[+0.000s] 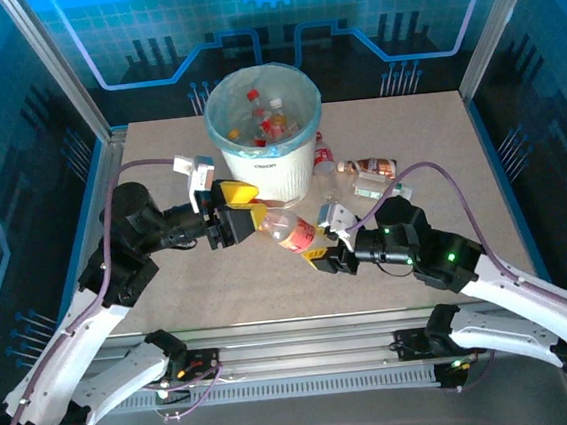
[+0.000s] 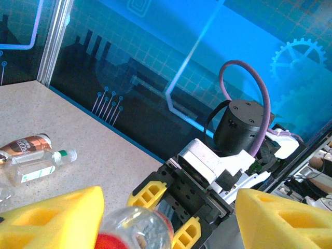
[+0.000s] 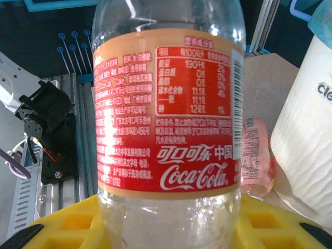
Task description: Put the plastic bottles in the bin
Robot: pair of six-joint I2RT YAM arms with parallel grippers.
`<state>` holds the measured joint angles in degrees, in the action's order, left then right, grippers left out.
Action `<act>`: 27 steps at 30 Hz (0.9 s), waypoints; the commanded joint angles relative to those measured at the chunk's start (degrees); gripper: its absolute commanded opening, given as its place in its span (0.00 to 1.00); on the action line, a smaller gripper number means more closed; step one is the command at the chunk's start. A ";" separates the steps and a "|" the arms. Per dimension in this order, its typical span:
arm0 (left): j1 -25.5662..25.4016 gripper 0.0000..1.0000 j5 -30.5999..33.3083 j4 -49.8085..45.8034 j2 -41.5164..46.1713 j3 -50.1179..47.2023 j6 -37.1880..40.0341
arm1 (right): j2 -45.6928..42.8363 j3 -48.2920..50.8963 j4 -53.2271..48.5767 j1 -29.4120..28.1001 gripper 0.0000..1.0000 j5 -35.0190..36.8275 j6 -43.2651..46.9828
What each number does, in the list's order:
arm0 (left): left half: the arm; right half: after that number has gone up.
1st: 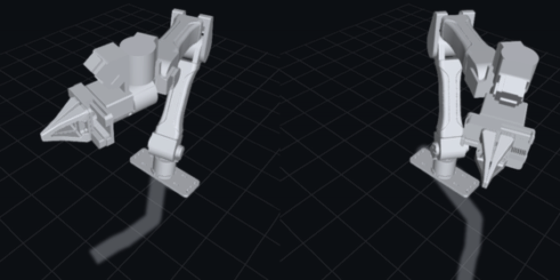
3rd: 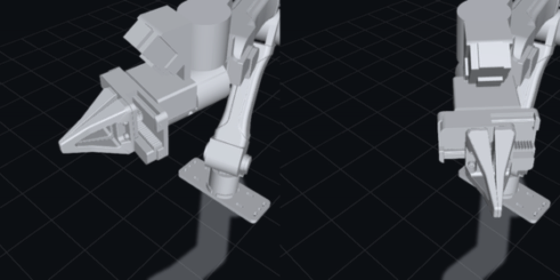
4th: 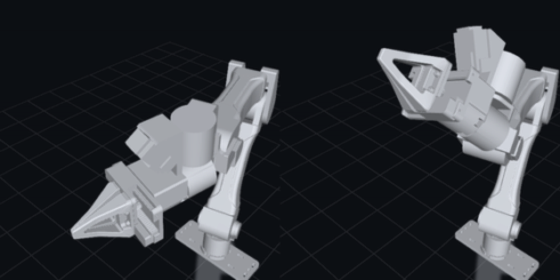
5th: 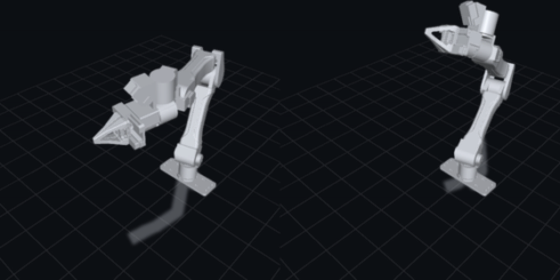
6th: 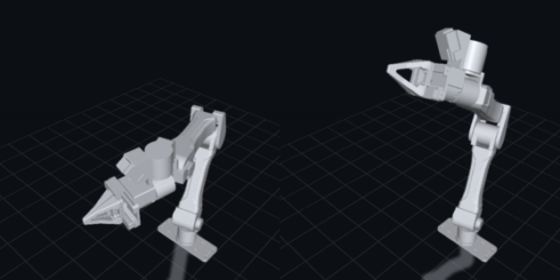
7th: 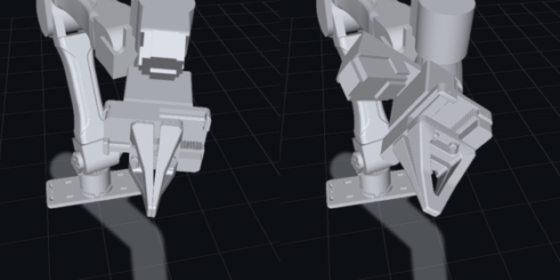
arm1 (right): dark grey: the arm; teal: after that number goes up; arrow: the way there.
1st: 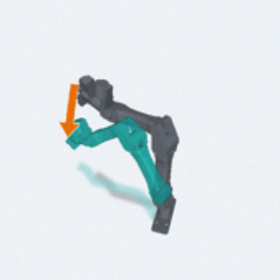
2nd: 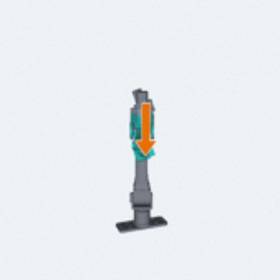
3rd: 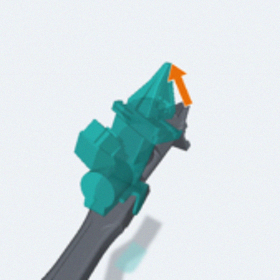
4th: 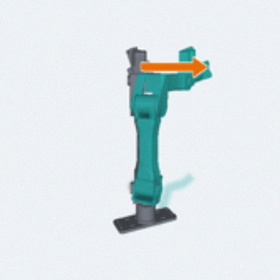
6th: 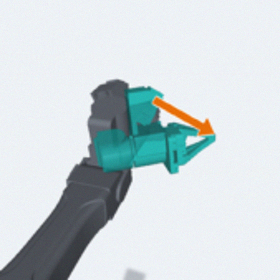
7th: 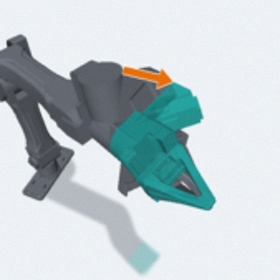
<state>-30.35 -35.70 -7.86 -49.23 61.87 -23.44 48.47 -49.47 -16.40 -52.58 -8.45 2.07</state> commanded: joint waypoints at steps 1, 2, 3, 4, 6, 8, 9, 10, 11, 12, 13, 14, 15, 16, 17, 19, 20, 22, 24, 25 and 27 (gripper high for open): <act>-0.75 0.68 -1.19 -1.00 0.04 -0.52 1.93 | 0.06 -0.49 4.64 -1.21 0.43 -0.87 -1.23; -0.76 0.68 -1.14 -1.38 -0.06 -0.34 2.35 | -0.02 -0.51 5.09 -1.23 0.43 -0.91 -1.28; -0.72 0.69 -0.92 -1.95 -0.07 -0.17 2.88 | -0.05 -0.37 5.77 -1.30 0.43 -1.15 -1.32; -0.72 0.70 -0.45 -2.52 -0.17 -0.04 3.31 | -0.04 -0.36 6.18 -1.30 0.43 -1.43 -1.30; -0.70 0.71 0.51 -3.19 -0.12 0.01 3.90 | 0.13 -0.58 5.78 -1.29 0.43 -2.12 -0.97; -0.68 0.74 1.27 -3.55 0.01 0.01 4.15 | 0.22 -0.55 4.48 -1.30 0.42 -2.74 -0.56; -0.73 0.75 1.76 -3.66 0.19 0.01 4.43 | 0.05 -2.34 3.79 -1.28 0.42 -2.79 -0.43; -0.69 0.75 2.25 -3.74 0.40 -0.04 4.62 | -0.12 -2.45 3.36 -1.26 0.42 -2.80 -0.52; -0.73 0.76 2.80 -3.78 0.58 -0.15 4.93 | -0.36 -2.43 3.16 -1.29 0.42 -2.96 -0.56; -0.74 0.76 3.25 -3.67 0.80 -0.30 5.22 | -0.76 -2.31 2.98 -1.30 0.42 -3.22 -0.67; -0.72 0.76 3.72 -3.49 0.90 -0.49 5.50 | -1.07 -2.21 2.96 -1.30 0.42 -3.44 -0.74; -0.76 0.76 4.38 -3.31 1.06 -0.67 5.56 | -1.46 -2.02 2.95 -1.27 0.42 -3.52 -0.90; -0.70 0.76 4.89 -3.06 1.09 -0.85 5.64 | -1.85 -1.71 3.05 -1.31 0.42 -3.59 -0.96; -0.70 0.76 5.16 -2.95 1.07 -1.00 5.69 | -2.16 -1.52 3.13 -1.25 0.42 -3.49 -1.02; -0.76 0.75 5.16 -2.76 1.00 -1.11 5.68 | -2.44 -1.27 3.13 -1.30 0.42 -3.28 -1.20; -0.72 0.73 3.98 -2.24 0.76 -1.44 5.26 | -2.92 -1.24 3.50 -1.30 0.42 -2.49 -1.61; -0.70 0.71 2.88 -1.93 0.53 -1.51 5.01 | -3.19 -1.24 4.06 -1.37 0.42 -2.04 -1.97; -0.76 0.68 0.88 -1.76 -0.01 -1.57 4.39 | -3.50 0.88 5.69 -1.30 0.42 -1.49 -2.80; -0.76 0.64 -0.43 -1.78 -0.34 -1.58 3.74 | -3.48 1.48 7.46 -1.28 0.42 -2.19 -3.15; -0.84 0.61 -0.74 -1.72 -0.51 -1.57 3.50 | -3.35 1.64 7.97 -1.32 0.42 -2.59 -3.04; -0.85 0.53 -0.86 -1.61 -0.61 -1.51 3.06 | -2.71 1.79 8.40 -1.30 0.43 -2.97 -2.78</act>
<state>-30.68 -34.22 -10.20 -49.74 60.93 -19.70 45.74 -48.25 -11.97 -52.99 -10.70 -0.03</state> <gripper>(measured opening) 0.549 0.428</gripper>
